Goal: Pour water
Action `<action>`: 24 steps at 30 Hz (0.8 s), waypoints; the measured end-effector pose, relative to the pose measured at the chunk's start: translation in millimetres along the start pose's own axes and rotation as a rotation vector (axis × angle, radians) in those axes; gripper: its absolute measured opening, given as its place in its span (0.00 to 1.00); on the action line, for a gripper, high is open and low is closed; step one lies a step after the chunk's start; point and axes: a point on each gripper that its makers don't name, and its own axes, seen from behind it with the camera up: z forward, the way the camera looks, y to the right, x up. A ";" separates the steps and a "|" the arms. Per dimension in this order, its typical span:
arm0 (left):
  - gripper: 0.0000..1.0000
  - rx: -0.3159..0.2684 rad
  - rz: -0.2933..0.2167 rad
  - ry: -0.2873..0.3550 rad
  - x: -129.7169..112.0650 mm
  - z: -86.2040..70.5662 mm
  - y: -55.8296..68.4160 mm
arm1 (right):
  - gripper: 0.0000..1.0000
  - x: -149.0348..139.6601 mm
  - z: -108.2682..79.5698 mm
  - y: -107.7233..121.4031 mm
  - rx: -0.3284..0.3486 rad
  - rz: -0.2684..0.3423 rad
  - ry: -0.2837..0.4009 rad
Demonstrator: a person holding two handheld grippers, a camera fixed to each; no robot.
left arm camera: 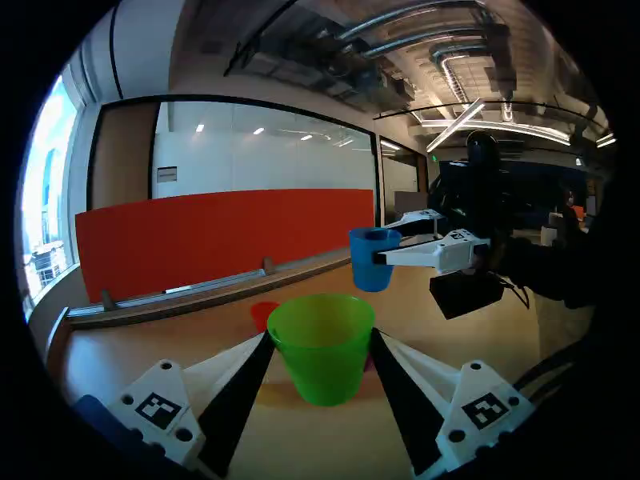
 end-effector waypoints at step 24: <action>0.86 -0.099 0.003 0.000 2.5 3.2 30.9 | 0.91 26.3 -0.7 -42.0 0.104 -0.211 0.002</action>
